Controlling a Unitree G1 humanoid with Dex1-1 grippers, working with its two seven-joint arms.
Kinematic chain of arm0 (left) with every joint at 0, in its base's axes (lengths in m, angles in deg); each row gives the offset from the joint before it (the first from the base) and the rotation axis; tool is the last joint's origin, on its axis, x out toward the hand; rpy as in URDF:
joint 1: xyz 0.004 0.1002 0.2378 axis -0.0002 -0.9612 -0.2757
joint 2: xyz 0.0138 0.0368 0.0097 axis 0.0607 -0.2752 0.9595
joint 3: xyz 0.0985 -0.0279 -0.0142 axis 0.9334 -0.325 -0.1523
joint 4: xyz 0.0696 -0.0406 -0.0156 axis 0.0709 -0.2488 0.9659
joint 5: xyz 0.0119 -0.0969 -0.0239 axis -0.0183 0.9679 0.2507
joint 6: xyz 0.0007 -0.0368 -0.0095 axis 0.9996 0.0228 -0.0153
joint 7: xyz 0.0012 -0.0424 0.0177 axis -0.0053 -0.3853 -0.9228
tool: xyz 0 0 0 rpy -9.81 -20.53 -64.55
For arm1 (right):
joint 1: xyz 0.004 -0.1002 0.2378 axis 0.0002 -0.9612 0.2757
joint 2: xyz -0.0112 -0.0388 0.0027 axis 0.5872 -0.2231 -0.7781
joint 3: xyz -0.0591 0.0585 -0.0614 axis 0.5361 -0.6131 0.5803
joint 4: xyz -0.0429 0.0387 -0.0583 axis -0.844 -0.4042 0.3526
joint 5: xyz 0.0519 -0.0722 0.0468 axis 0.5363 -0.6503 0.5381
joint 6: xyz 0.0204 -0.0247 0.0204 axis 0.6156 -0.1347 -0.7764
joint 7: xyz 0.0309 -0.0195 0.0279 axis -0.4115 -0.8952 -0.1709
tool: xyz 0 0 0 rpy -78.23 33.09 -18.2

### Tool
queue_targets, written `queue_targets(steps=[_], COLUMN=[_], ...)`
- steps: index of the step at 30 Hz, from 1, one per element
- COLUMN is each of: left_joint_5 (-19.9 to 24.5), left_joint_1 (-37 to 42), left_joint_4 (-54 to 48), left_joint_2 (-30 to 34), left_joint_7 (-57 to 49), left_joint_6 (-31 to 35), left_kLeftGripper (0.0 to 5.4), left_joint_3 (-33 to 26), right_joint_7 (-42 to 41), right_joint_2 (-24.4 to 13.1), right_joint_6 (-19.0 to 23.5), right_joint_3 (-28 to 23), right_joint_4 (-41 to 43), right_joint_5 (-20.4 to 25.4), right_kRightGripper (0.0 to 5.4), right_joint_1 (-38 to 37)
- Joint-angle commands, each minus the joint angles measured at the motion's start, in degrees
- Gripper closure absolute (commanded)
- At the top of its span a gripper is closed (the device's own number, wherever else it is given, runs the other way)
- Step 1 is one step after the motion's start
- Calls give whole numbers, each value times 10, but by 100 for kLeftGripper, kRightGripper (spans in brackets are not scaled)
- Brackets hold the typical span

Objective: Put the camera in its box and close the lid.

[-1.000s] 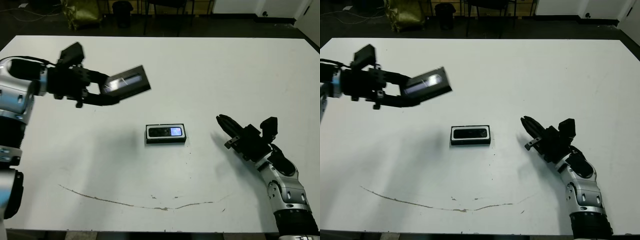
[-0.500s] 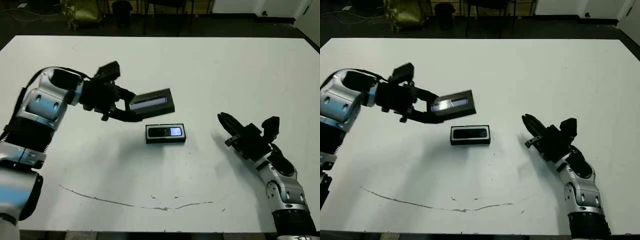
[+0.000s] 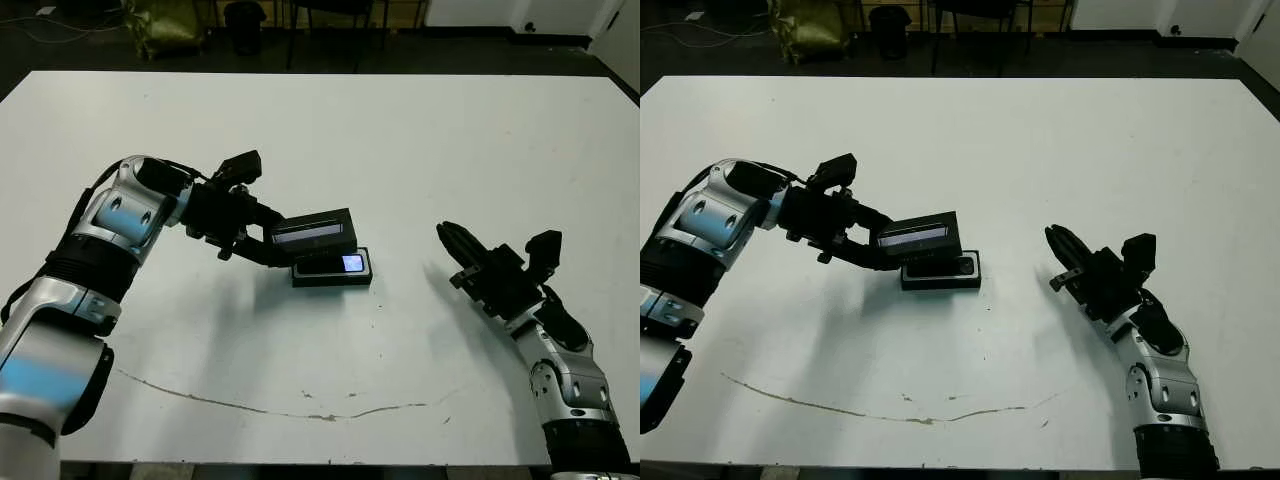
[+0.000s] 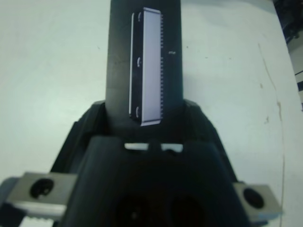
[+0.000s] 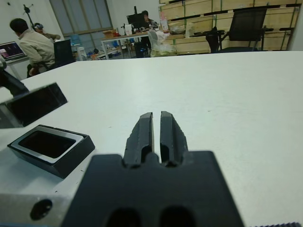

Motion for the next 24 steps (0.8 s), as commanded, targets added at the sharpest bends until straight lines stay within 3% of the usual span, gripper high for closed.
queue_targets(steps=[1, 7, 17, 24], left_joint_5=[-13, -16, -16, -21], left_joint_1=[4, 8, 1, -2], left_joint_4=[26, 62, 92, 89], left_joint_2=[-6, -23, -44, -47], left_joint_7=[6, 13, 9, 4], left_joint_6=[1, -9, -32, -20], left_kLeftGripper=[286, 286, 286, 286], left_joint_3=[5, 0, -12, -11], right_joint_7=[1, 7, -1, 5], right_joint_2=[-2, 0, 2, 5], right_joint_6=[5, 17, -5, 1], right_joint_3=[-3, -3, -4, -4], right_joint_4=[-2, 2, -7, -4], right_joint_5=[-2, 3, -2, 0], right_kRightGripper=[540, 540, 540, 540], right_joint_1=[-11, -12, -12, -14])
